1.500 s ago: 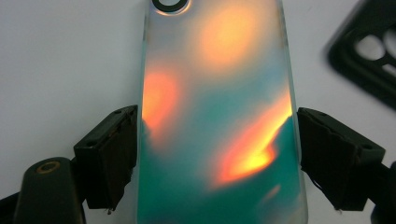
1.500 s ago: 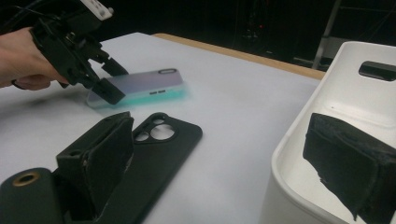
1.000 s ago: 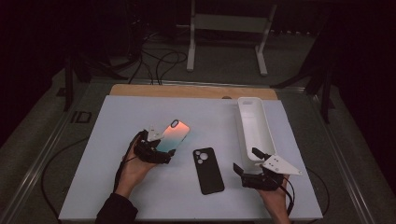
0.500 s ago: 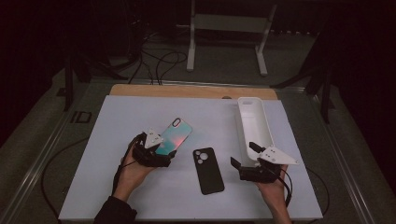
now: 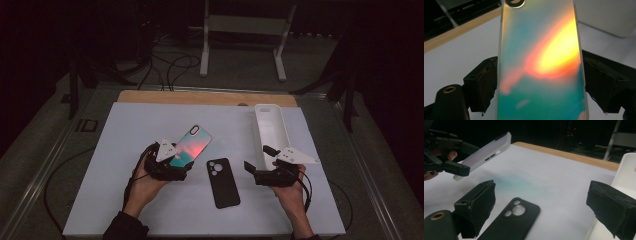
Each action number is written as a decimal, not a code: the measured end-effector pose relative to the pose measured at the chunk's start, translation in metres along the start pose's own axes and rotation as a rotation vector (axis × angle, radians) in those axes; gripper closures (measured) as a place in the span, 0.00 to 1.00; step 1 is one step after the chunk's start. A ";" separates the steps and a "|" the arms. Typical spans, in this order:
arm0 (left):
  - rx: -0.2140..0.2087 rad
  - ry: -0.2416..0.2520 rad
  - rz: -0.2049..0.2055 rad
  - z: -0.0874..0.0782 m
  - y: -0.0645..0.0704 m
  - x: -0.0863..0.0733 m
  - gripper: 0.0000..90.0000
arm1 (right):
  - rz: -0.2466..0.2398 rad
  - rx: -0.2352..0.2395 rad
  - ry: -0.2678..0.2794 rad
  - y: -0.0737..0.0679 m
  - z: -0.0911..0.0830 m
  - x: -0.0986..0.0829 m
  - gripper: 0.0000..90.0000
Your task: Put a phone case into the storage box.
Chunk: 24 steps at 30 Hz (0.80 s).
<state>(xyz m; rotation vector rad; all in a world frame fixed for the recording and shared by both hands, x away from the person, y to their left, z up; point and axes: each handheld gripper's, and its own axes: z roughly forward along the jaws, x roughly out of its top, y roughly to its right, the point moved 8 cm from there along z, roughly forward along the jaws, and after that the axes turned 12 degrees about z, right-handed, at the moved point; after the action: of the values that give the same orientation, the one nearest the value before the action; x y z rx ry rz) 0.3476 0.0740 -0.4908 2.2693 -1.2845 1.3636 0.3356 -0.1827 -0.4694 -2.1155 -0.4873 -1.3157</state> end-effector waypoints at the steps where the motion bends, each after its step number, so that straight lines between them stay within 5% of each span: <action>1: -0.003 0.005 0.003 0.000 0.002 0.002 0.19 | 0.002 -0.002 0.001 -0.001 0.001 0.001 0.09; 24: -0.051 0.072 0.085 0.003 0.027 0.038 0.19 | 0.049 0.136 -0.016 -0.038 0.032 0.024 0.09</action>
<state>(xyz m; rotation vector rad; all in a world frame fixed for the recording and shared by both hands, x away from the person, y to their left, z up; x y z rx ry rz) 0.3362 0.0342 -0.4691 2.1344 -1.3908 1.4099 0.3456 -0.1336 -0.4477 -2.0143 -0.5140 -1.2048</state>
